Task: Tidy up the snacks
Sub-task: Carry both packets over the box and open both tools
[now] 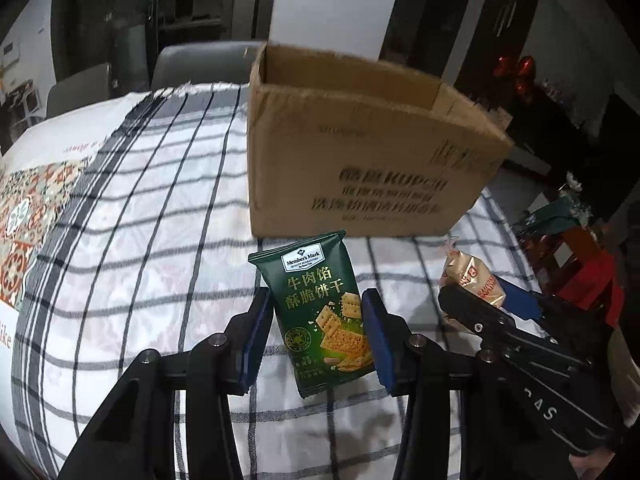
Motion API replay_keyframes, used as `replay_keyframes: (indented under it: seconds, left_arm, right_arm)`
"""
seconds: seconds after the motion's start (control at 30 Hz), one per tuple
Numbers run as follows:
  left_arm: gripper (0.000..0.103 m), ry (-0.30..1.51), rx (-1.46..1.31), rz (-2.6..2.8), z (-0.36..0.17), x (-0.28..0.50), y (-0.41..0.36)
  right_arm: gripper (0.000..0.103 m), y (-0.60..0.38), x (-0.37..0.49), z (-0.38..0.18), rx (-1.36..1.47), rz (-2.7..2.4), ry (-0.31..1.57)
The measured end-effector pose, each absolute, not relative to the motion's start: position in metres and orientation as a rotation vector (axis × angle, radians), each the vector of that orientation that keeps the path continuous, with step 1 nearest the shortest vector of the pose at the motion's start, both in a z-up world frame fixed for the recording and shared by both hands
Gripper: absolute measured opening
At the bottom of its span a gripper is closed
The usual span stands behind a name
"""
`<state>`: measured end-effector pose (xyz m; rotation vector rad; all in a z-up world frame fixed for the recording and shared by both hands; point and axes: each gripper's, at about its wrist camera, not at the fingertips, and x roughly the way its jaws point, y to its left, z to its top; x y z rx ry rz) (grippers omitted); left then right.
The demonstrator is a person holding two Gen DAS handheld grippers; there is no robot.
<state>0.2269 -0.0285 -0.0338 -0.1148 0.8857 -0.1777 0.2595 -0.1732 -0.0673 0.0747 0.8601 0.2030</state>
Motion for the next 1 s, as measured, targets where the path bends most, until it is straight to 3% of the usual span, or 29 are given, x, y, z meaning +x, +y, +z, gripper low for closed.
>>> replay_keyframes:
  seconds: [1.0]
  left_arm:
    - [0.045,0.611,0.0,-0.292,0.086,0.266,-0.027]
  right_arm:
    - [0.047,-0.176,0.302,0.044,0.027,0.188,0.601]
